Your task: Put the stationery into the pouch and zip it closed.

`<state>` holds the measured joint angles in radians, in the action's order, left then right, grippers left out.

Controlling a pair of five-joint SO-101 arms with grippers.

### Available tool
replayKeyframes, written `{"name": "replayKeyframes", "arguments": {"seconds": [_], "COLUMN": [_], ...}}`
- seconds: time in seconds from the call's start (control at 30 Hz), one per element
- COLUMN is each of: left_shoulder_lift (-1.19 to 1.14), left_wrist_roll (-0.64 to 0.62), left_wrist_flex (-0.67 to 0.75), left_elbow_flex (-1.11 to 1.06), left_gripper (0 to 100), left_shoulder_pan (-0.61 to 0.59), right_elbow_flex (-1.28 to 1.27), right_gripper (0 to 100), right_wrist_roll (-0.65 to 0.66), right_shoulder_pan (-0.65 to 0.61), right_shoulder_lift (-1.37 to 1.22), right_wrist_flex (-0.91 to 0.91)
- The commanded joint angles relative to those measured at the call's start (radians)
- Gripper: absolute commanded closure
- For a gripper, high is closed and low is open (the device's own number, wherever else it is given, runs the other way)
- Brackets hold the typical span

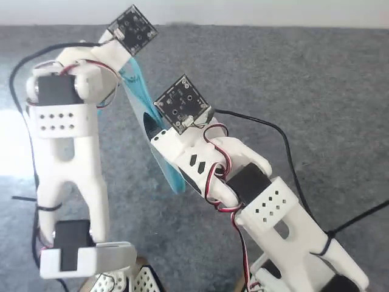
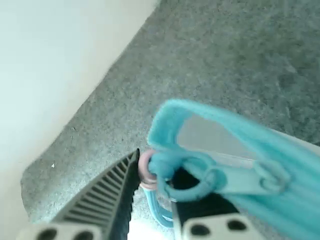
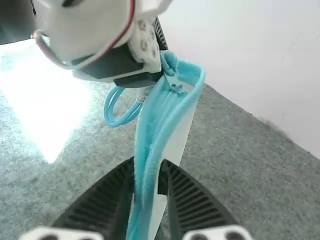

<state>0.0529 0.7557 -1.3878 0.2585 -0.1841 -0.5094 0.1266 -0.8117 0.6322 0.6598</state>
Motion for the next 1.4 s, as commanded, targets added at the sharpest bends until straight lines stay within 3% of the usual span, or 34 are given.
{"name": "replayKeyframes", "arguments": {"seconds": [0.0, 0.2, 0.4, 0.67, 0.83, 0.93, 1.17, 1.37], "left_shoulder_lift": [-0.072, -0.198, -0.377, -0.416, -0.404, -0.373, -0.212, 0.026], "left_wrist_roll": [-0.011, -0.071, -0.123, -0.063, -0.009, -0.017, 0.092, 0.100], "left_wrist_flex": [0.103, 0.201, 0.178, -0.130, -0.374, -0.368, -0.370, -0.364], "left_elbow_flex": [0.028, 0.074, 0.305, 0.565, 0.696, 0.700, 0.553, 0.318], "left_gripper": [99, 99, 99, 99, 99, 99, 99, 99], "left_shoulder_pan": [-0.075, -0.164, -0.233, -0.147, -0.072, -0.069, -0.026, 0.032], "right_elbow_flex": [0.049, 0.074, 0.071, 0.086, 0.115, 0.117, 0.126, 0.170], "right_gripper": [99.1, 99.1, 99.1, 97.2, 76.5, 68.0, 70.2, 70.2], "right_wrist_roll": [0.011, 0.009, 0.011, -0.038, -0.068, -0.061, -0.060, -0.060], "right_shoulder_pan": [-0.001, -0.001, -0.002, -0.004, -0.008, -0.041, -0.050, -0.050], "right_shoulder_lift": [0.005, 0.007, 0.004, 0.004, 0.004, 0.004, -0.050, -0.170], "right_wrist_flex": [0.038, 0.076, 0.076, 0.068, 0.074, 0.071, 0.031, 0.027]}}
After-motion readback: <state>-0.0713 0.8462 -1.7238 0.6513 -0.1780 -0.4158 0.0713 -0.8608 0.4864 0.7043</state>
